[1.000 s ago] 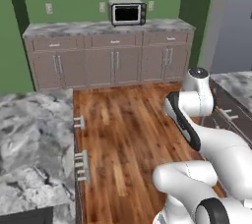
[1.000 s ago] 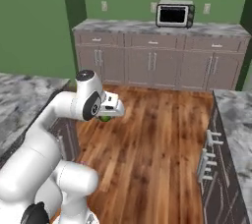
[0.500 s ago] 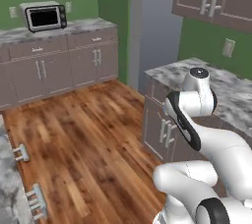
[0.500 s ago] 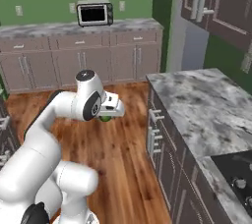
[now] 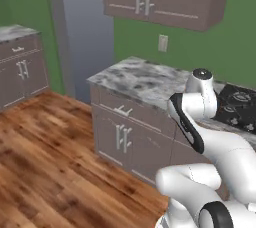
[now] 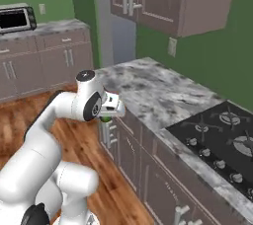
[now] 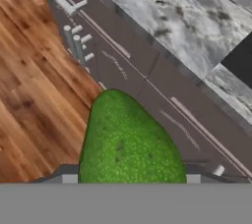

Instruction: Turn on the sink faucet. Then move the avocado from the counter to the sink. Turn off the sink. Move the vegetable from the sink to the pot next to the stove. Finally move the pot to the center burner.

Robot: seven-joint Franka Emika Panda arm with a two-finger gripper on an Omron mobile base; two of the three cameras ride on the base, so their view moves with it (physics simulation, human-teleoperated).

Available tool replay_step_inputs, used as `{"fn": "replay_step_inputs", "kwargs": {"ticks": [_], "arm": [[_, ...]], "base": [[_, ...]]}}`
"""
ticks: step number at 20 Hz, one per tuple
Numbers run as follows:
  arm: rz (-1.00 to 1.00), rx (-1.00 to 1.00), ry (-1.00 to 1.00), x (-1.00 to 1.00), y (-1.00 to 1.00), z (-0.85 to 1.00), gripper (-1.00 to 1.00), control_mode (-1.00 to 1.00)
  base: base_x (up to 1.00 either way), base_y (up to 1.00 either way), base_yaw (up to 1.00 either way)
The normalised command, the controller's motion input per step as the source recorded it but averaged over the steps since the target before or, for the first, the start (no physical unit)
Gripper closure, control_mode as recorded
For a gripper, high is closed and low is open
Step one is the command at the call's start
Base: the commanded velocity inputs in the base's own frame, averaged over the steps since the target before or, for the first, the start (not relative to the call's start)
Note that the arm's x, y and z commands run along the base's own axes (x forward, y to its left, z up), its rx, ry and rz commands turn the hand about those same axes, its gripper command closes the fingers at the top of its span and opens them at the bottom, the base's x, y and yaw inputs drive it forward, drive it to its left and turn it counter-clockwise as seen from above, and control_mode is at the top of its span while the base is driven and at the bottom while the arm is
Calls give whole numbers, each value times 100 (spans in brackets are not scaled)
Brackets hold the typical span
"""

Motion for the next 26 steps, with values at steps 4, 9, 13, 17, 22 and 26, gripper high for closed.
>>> {"fn": "replay_step_inputs", "kwargs": {"ticks": [4, 9, 13, 17, 22, 26], "arm": [[0, 0, 0, 0, 0, 0, 100, 100], [0, 0, 0, 0, 0, 0, 100, 100], [0, 0, 0, 0, 0, 0, 100, 100], [0, 0, 0, 0, 0, 0, 100, 100], [0, 0, 0, 0, 0, 0, 100, 100], [0, 0, 0, 0, 0, 0, 100, 100]], "base": [[-10, -24, -59], [-7, -33, -58], [-2, -36, -57], [0, -43, -55], [2, -41, -50], [28, -27, -37]]}}
